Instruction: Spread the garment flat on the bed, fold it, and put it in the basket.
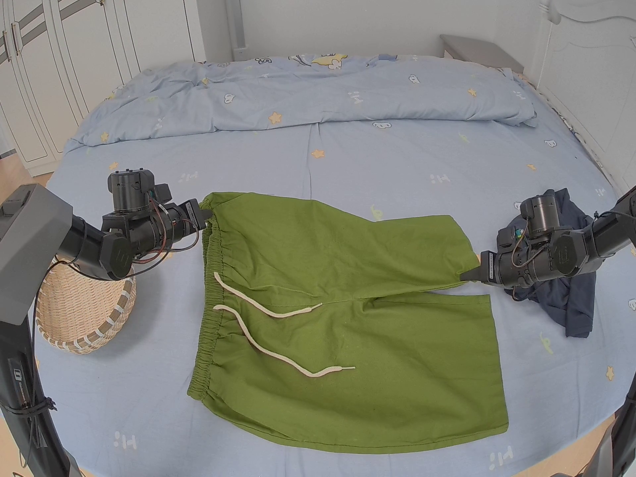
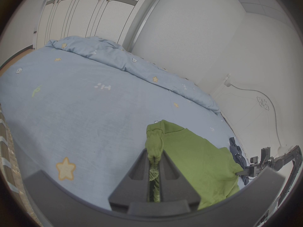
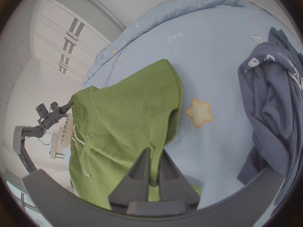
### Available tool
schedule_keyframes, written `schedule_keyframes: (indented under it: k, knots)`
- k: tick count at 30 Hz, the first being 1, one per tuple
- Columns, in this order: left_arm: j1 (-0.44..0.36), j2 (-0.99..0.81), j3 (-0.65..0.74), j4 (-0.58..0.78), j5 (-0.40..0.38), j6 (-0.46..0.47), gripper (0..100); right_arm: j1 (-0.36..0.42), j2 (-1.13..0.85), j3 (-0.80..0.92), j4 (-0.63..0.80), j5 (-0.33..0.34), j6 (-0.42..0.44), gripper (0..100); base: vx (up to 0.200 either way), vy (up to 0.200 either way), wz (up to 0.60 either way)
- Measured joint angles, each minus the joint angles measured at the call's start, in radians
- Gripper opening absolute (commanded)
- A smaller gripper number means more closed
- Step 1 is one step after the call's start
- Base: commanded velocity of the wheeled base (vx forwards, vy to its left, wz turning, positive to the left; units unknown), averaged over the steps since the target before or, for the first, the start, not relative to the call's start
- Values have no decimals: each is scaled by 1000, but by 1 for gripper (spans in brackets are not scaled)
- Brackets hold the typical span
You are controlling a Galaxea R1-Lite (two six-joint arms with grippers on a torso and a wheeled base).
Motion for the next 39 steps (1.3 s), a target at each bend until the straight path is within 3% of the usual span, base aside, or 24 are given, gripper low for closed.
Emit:
schedule_keyframes:
  k: [9, 10, 19, 28, 33, 39]
  knots:
    - [-1, 31, -21, 3, 7, 0, 0, -5, -3, 75, -73, -2, 2, 0, 0, 0, 0]
    - [-2, 33, -21, 4, 7, 0, 100, -5, -3, 77, -72, -2, 2, 100, 0, 0, 0]
    - [1, 46, -42, 20, 12, 0, 100, -10, -3, 85, -71, 2, 4, 100, 0, 0, 0]
    - [53, 16, -45, 24, 13, -7, 100, -53, -57, 95, -72, 8, 7, 100, 0, 0, 0]
    - [57, -47, 13, 29, 11, -10, 100, -67, -77, 56, -72, 8, 23, 100, 0, 0, 0]
    - [17, -160, 190, 27, 9, -17, 100, -70, -66, -104, -71, 11, 75, 100, 0, 0, 0]
